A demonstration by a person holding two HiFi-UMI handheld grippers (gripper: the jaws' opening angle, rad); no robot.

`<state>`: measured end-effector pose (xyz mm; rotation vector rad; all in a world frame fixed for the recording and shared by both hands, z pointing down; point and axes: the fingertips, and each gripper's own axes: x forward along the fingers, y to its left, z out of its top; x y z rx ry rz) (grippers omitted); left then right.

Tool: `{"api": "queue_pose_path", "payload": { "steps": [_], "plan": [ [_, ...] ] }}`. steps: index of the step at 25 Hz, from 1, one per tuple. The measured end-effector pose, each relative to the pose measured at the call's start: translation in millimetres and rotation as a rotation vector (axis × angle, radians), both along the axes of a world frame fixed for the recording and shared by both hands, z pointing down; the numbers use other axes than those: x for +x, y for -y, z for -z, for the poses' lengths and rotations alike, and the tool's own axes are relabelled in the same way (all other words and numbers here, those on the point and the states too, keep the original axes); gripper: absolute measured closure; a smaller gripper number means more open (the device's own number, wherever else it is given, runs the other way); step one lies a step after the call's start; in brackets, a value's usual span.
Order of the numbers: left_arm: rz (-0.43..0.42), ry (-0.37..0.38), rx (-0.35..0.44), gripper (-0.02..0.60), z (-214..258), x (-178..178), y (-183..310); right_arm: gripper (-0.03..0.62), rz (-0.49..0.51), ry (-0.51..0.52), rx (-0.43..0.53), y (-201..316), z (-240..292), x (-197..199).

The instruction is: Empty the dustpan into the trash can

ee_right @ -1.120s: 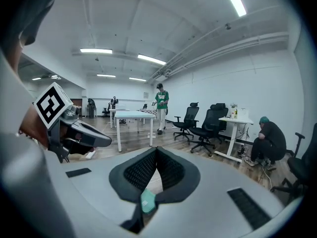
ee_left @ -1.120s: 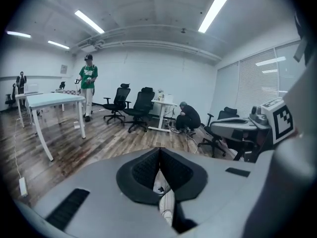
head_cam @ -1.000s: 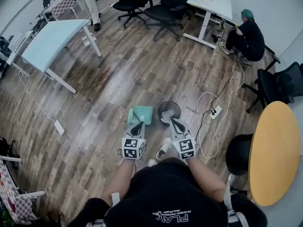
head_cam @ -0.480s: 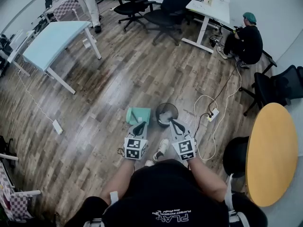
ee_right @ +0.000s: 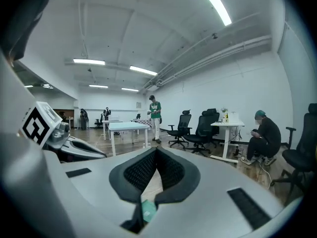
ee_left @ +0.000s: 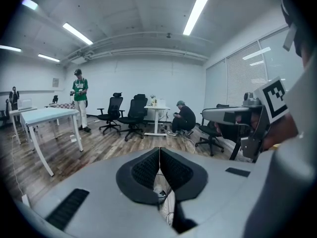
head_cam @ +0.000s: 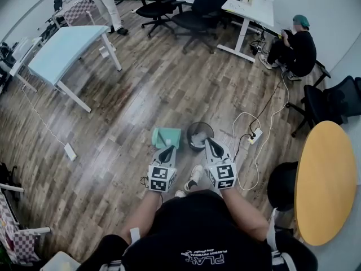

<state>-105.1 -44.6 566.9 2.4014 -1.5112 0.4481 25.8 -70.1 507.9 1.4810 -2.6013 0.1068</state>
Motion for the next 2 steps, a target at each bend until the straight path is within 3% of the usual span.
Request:
{"api": "queue_pose_path", "payload": {
  "steps": [2],
  "plan": [
    [0.004,-0.003,0.010,0.557,4.7,-1.1,1.4,0.571,-0.005,0.027,0.019,3.5,13.0,-1.1]
  ]
}}
